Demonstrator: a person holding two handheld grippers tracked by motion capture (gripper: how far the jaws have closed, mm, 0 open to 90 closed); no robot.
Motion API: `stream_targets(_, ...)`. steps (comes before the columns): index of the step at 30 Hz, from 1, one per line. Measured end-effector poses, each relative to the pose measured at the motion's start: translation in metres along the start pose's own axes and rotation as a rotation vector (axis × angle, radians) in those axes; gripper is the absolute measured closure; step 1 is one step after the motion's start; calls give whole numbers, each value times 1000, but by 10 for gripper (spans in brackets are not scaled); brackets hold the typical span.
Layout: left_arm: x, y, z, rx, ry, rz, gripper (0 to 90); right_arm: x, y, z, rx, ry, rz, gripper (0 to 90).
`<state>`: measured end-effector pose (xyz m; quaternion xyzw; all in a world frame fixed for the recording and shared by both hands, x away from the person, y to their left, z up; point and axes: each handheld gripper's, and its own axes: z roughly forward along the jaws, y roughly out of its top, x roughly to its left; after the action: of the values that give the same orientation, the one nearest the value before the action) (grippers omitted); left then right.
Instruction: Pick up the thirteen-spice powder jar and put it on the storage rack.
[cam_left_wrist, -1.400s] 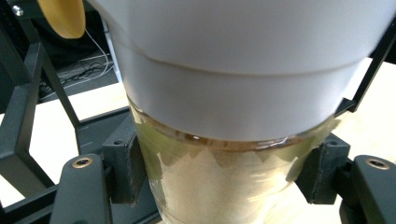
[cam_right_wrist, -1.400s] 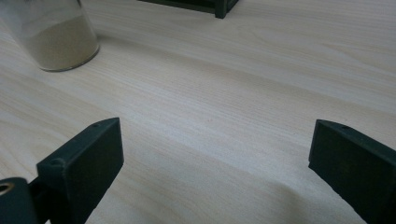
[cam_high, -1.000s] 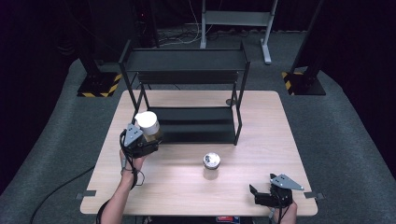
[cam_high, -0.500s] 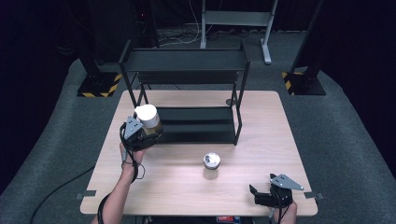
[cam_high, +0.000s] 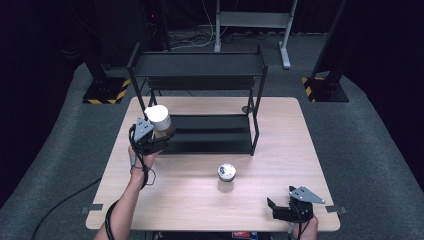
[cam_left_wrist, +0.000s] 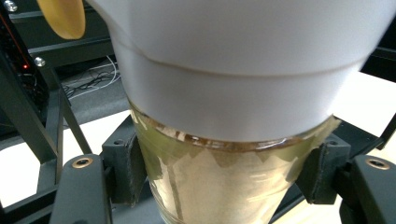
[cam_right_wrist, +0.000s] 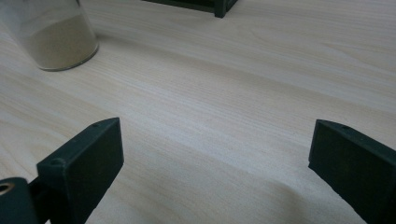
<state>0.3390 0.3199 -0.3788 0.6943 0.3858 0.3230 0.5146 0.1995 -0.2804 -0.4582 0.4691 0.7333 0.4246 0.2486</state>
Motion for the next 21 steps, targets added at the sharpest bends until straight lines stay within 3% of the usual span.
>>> stream_targets(21,8,16,17,10,26,3,299,0,0,0,1,0,0,24)
